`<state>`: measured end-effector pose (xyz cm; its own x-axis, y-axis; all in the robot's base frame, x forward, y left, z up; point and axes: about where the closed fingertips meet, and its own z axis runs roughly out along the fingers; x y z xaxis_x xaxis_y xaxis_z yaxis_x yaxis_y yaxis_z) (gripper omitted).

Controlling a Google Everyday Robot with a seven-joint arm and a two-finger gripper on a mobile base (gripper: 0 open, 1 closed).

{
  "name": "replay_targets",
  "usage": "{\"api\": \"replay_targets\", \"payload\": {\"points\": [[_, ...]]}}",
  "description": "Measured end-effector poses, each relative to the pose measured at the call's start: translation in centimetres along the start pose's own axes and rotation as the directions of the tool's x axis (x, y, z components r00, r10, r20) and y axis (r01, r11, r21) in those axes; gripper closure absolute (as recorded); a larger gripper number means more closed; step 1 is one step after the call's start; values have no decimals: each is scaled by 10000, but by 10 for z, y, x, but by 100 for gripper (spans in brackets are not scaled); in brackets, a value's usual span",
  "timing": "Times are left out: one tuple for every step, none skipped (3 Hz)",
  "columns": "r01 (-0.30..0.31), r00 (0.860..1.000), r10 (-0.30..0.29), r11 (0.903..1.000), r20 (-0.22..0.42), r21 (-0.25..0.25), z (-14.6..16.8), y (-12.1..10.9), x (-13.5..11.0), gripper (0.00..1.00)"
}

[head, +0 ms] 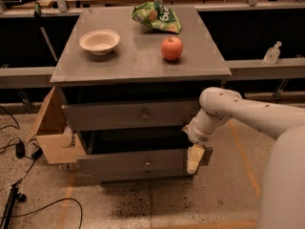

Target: Open middle drawer

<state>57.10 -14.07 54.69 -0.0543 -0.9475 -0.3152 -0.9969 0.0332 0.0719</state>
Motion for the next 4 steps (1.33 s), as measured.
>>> {"api": "replay_targets", "payload": {"points": [[93,9997,-86,9995,235,-306,27,-4,8,0],[568,9983,-567,9983,116,-144,51,-16,11,0],[952,9952,-949,9954,-244,103,65,-31,18,0],[1179,9920,-1177,9930,-462,7,81,-42,27,0]]}}
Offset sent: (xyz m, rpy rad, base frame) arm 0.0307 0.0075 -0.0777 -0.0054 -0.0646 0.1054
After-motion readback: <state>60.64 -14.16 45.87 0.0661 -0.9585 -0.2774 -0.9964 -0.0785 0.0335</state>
